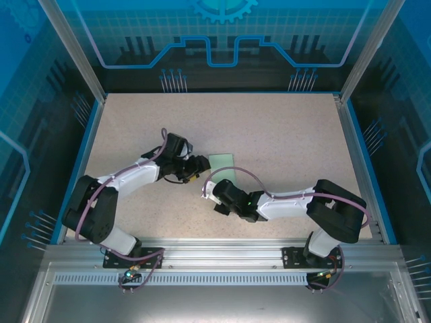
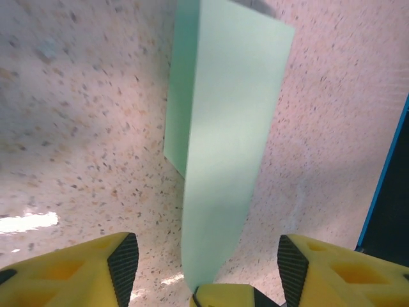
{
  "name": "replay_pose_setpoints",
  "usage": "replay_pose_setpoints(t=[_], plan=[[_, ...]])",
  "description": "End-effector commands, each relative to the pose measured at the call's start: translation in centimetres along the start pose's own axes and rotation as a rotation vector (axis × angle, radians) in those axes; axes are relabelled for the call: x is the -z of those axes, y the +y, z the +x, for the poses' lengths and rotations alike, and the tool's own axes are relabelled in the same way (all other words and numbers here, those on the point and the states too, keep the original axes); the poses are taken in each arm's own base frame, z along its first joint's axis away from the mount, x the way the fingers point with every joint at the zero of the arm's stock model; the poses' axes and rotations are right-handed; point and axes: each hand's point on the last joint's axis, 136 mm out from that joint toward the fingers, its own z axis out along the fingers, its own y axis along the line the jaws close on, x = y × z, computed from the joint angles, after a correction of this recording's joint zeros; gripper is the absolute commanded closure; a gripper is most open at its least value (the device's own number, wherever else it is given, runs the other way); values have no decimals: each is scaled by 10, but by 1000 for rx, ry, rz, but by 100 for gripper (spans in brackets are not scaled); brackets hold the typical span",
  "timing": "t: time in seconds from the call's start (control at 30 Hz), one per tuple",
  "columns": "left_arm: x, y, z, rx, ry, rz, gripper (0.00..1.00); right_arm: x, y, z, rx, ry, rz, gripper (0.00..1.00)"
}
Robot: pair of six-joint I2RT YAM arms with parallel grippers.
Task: Fold a paper plane with a square sheet of paper (fold left side to right side)
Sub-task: Third fold the triangle at the center of the table.
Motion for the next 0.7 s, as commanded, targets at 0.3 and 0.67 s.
replay_pose_setpoints(t=[0.3,0.67], plan=[[-41,-56,-14,-128,166,133,61,0,-4,3,-36,16,-10,100],[-111,-50,-20,-150,282,44,71,-2,-4,4,-38,28,-16,100]])
